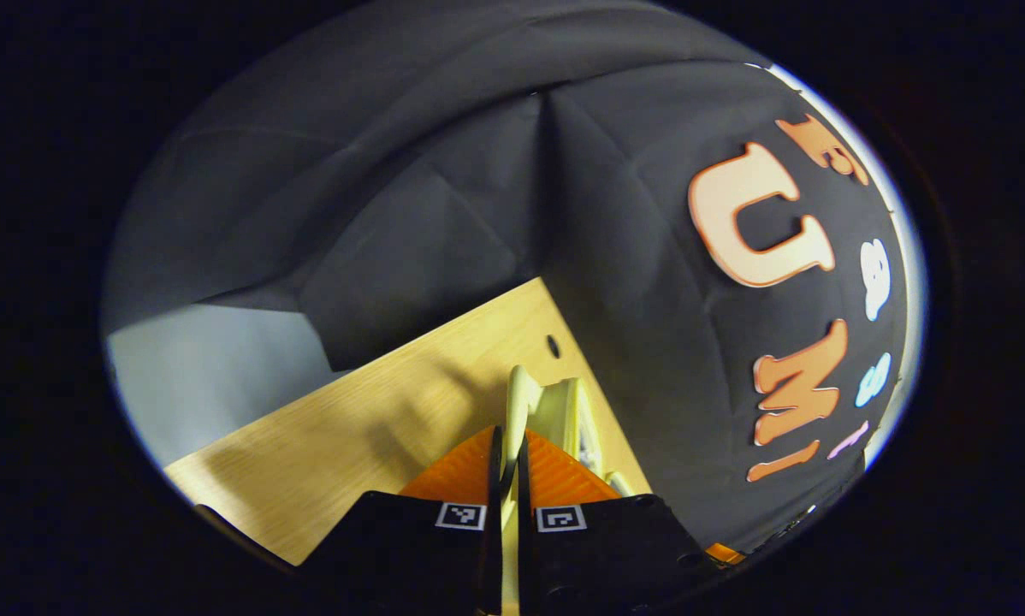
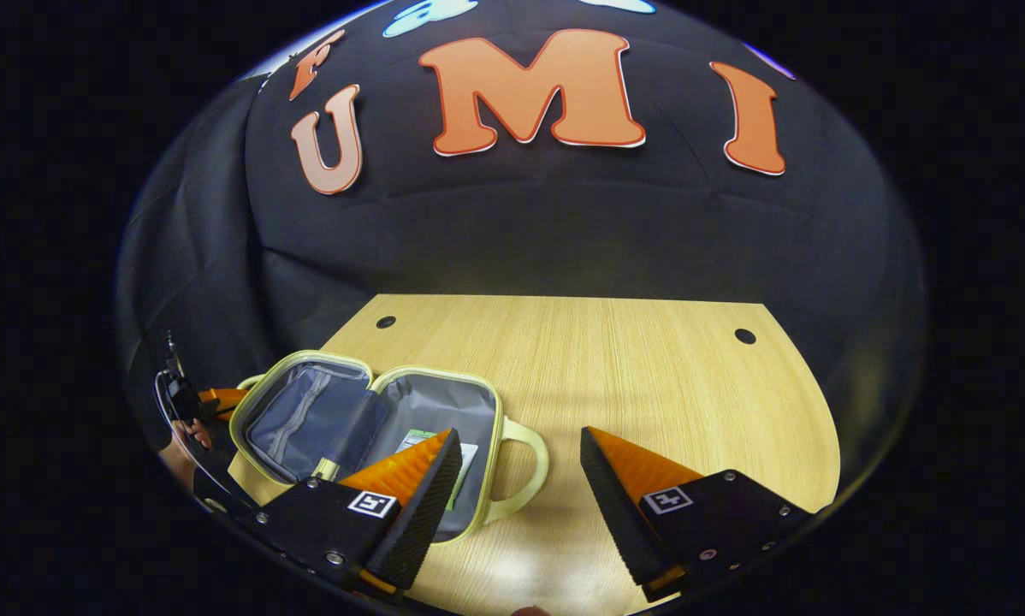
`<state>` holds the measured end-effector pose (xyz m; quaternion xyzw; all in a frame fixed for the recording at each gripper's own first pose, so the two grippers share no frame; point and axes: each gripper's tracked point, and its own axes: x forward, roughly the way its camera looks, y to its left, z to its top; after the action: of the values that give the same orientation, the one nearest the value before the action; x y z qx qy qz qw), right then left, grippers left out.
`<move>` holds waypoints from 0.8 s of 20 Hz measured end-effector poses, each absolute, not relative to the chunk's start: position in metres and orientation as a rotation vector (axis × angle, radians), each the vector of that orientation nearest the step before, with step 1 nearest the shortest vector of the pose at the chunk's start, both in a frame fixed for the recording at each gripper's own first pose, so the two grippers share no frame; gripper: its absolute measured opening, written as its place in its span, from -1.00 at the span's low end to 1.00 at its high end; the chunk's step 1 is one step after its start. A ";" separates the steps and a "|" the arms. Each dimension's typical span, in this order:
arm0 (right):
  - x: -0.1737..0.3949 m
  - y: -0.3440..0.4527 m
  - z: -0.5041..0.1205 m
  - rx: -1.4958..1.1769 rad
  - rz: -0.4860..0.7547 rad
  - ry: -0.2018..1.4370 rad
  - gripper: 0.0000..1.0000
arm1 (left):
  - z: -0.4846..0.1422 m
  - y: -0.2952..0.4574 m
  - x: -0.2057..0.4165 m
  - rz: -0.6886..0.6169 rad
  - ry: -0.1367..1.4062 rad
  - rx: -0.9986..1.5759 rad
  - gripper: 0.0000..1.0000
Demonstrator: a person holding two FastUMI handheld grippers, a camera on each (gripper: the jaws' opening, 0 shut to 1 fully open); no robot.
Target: First open the suitcase, pack the skin care products into it, and then close the suitcase.
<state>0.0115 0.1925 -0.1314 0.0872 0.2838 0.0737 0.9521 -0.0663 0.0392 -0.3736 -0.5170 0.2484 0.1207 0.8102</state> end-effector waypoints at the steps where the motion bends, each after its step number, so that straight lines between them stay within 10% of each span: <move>1: 0.012 0.189 -0.131 0.170 0.148 0.579 0.79 | -0.356 0.035 -0.063 0.240 0.514 -1.083 -0.85; 16: 0.016 0.150 -0.098 0.125 0.202 0.394 0.80 | -0.176 -0.128 -0.029 0.014 0.404 -0.771 -0.86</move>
<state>0.0159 0.1499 -0.0983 0.0621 0.1952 0.1001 0.9737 -0.0293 -0.1282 -0.1758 -0.3734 0.1955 0.0070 0.9068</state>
